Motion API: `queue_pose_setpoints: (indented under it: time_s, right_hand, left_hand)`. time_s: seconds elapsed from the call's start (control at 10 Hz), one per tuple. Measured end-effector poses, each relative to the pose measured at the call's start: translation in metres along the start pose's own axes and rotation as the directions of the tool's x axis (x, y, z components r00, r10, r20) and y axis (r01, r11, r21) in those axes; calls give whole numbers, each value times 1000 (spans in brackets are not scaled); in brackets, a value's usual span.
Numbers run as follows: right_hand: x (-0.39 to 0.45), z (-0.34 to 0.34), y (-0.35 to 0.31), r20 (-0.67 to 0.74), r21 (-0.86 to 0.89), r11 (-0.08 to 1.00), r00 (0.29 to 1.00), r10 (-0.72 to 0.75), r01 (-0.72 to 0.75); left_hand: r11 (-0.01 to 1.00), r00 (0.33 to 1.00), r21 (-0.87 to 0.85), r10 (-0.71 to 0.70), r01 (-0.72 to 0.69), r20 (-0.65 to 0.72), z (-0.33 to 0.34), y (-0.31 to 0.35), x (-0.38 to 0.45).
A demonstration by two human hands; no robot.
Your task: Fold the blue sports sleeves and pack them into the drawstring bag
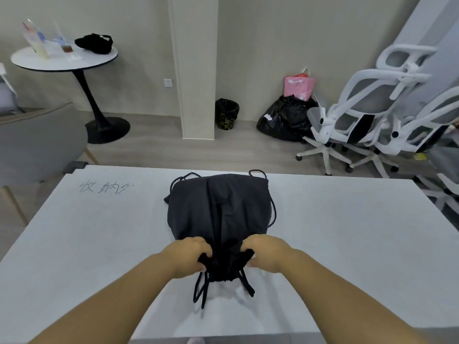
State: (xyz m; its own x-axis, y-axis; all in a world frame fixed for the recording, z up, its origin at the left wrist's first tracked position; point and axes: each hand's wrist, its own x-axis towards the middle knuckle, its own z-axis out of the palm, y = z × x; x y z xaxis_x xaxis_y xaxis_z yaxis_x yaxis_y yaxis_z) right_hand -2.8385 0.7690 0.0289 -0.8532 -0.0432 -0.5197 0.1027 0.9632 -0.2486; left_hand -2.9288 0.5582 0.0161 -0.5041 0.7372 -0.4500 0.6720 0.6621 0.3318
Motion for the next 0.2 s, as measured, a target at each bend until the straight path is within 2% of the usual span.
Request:
queue_pose_setpoints:
  time_s: [0.2]
  right_hand:
    - [-23, -41, 0, 9, -100, 992, 997, 76, -75]
  left_hand:
    - [981, 979, -23, -191, 190, -65, -30, 22, -20]
